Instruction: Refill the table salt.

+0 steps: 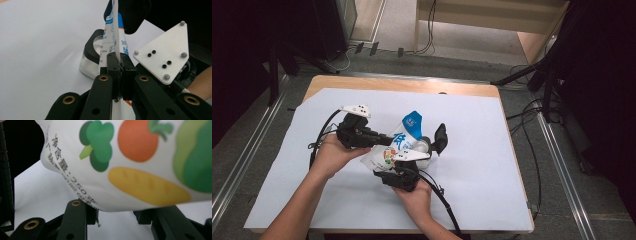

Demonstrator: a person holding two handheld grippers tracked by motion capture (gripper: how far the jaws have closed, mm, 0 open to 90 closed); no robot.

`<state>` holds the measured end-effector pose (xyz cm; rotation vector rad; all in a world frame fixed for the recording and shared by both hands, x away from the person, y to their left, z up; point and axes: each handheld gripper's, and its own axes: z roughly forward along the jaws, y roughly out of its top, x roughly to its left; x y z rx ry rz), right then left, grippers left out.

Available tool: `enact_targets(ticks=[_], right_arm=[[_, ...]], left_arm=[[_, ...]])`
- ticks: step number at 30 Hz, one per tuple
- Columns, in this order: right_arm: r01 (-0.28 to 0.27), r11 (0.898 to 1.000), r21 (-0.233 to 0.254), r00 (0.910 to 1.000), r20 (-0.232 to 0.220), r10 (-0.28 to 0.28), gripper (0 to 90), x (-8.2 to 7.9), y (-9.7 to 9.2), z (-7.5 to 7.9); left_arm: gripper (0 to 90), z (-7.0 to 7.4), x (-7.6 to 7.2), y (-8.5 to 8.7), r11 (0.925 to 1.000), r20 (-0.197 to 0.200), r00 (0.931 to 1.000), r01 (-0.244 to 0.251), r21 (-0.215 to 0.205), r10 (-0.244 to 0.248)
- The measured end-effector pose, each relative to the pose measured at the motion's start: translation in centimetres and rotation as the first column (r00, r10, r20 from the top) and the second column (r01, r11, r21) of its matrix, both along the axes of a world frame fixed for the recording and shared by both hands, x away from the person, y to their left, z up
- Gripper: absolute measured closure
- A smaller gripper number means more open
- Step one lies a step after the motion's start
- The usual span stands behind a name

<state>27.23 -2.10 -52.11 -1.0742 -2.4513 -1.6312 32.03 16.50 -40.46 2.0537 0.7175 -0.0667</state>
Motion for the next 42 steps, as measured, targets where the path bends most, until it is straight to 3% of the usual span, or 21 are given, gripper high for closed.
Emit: enact_targets(ticks=[22, 42], right_arm=[[0.040, 0.999, 0.012, 0.9990, 0.022, -0.040, 61.5, -0.1, -0.5, 0.2], [0.077, 0.996, 0.038, 0.9958, 0.047, -0.079, 61.5, -0.2, -1.6, 0.9]], left_arm=[[89.6, 0.6, -0.1, 0.4, 0.9996, 0.002, 0.9997, 0.024, -0.016, -0.024], [89.3, 1.3, -0.1, 0.2, 0.9986, 0.032, 0.9989, 0.035, -0.041, -0.034]])
